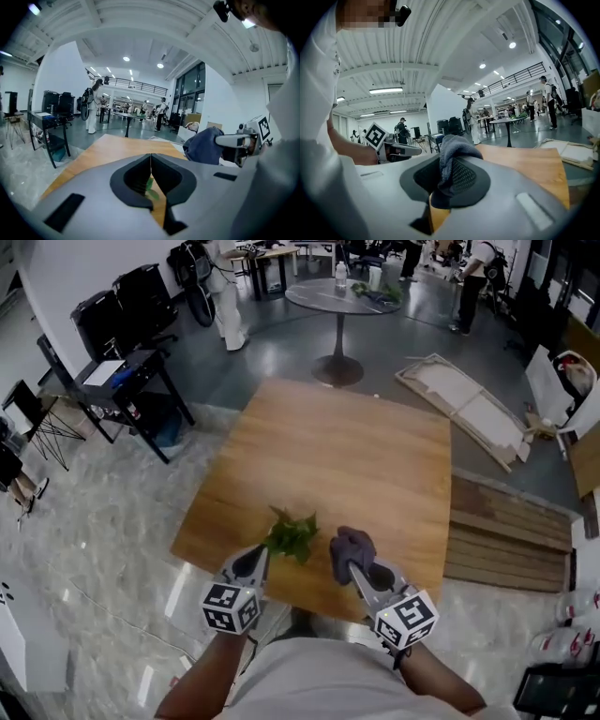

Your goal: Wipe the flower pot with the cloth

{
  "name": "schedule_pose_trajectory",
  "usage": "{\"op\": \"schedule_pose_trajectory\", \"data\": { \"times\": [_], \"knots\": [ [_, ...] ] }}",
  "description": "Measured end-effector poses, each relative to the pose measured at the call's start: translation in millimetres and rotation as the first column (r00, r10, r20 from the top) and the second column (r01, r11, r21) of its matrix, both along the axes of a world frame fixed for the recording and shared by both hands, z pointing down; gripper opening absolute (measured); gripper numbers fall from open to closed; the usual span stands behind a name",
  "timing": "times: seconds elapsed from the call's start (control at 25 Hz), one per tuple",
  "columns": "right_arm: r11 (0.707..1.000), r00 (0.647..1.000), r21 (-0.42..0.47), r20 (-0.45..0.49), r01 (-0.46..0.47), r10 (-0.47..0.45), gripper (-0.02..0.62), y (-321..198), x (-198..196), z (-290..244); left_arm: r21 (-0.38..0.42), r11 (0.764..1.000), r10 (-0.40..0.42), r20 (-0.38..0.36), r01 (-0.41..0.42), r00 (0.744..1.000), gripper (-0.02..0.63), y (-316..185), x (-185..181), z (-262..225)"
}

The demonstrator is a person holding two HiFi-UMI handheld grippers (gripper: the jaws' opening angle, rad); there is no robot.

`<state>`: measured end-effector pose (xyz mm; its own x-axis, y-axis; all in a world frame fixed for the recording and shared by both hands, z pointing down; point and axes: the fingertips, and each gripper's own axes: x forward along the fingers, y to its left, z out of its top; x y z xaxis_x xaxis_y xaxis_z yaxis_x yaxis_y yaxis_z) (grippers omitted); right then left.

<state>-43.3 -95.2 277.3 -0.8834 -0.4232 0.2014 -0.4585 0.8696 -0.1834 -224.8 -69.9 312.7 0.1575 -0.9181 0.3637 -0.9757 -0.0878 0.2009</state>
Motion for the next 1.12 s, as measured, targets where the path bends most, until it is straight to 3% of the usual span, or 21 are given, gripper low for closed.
{"op": "schedule_pose_trajectory", "data": {
  "times": [0.28, 0.6, 0.8, 1.0, 1.12],
  "knots": [
    [0.989, 0.992, -0.09, -0.059, -0.116, 0.111, 0.037, -62.7, -52.8, 45.5, -0.15, 0.984, 0.096, -0.012, -0.097, 0.995, 0.009, -79.1, -68.2, 73.1],
    [0.96, 0.98, -0.208, -0.112, -0.186, 0.165, 0.037, -91.1, -56.7, 113.1, -0.331, 0.927, 0.194, 0.016, -0.178, 0.981, 0.012, -118.6, -78.9, 168.5],
    [0.938, 0.974, -0.272, -0.128, -0.216, 0.187, 0.035, -98.1, -54.1, 159.8, -0.427, 0.881, 0.238, 0.02, -0.207, 0.971, 0.067, -128.4, -76.9, 224.1],
    [0.914, 0.968, -0.323, -0.121, -0.246, 0.218, 0.037, -99.2, -52.5, 198.9, -0.484, 0.851, 0.259, 0.048, -0.204, 0.965, 0.077, -138.6, -84.7, 263.2],
    [0.897, 0.963, -0.351, -0.113, -0.268, 0.244, 0.037, -96.2, -52.0, 221.9, -0.513, 0.825, 0.294, 0.028, -0.239, 0.955, 0.078, -137.8, -80.5, 281.3]
  ]
}}
